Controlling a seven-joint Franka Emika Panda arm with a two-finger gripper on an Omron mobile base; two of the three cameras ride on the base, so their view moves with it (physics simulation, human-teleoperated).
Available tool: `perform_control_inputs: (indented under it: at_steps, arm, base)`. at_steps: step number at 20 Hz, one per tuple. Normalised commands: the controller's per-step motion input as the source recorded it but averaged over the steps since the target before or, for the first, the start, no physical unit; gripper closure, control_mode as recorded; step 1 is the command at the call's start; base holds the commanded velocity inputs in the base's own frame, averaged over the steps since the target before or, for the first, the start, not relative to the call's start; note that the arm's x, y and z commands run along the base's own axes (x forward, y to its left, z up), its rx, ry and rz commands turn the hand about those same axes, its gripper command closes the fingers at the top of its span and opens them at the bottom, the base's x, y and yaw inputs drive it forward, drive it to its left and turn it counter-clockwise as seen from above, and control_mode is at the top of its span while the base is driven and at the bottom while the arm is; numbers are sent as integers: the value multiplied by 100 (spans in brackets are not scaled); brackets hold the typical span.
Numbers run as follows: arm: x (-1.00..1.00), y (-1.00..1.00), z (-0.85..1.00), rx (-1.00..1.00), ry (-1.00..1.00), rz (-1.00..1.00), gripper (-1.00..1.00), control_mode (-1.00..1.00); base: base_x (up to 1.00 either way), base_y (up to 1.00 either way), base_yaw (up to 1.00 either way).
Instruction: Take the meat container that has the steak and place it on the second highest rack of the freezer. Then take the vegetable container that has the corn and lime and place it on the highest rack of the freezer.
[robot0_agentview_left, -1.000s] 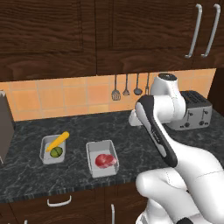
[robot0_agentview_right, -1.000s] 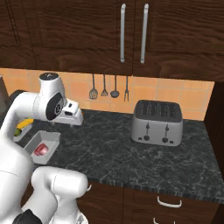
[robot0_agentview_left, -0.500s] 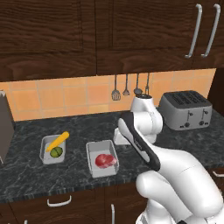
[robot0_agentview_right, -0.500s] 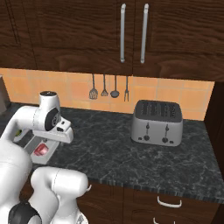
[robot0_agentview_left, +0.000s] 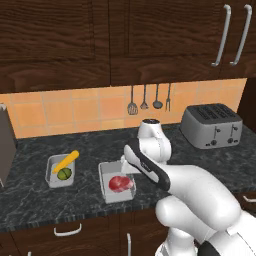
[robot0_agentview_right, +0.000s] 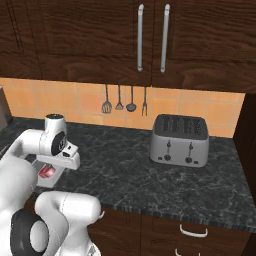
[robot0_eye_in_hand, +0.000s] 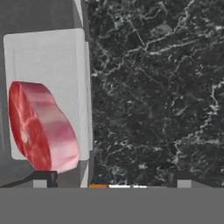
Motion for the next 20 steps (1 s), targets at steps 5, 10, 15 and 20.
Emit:
perform_control_inputs:
  at_steps: [5, 10, 15, 20]
  arm:
    - [1, 39, -47, 0, 1, 0, -100, -100]
    - [0, 7, -30, 0, 0, 0, -100, -100]
    - [0, 0, -34, 0, 0, 0, -100, -100]
    - [-6, -1, -35, 1, 0, 0, -100, -100]
  base:
    - [0, 0, 0]
    - [0, 0, 0]
    - [0, 0, 0]
    - [0, 0, 0]
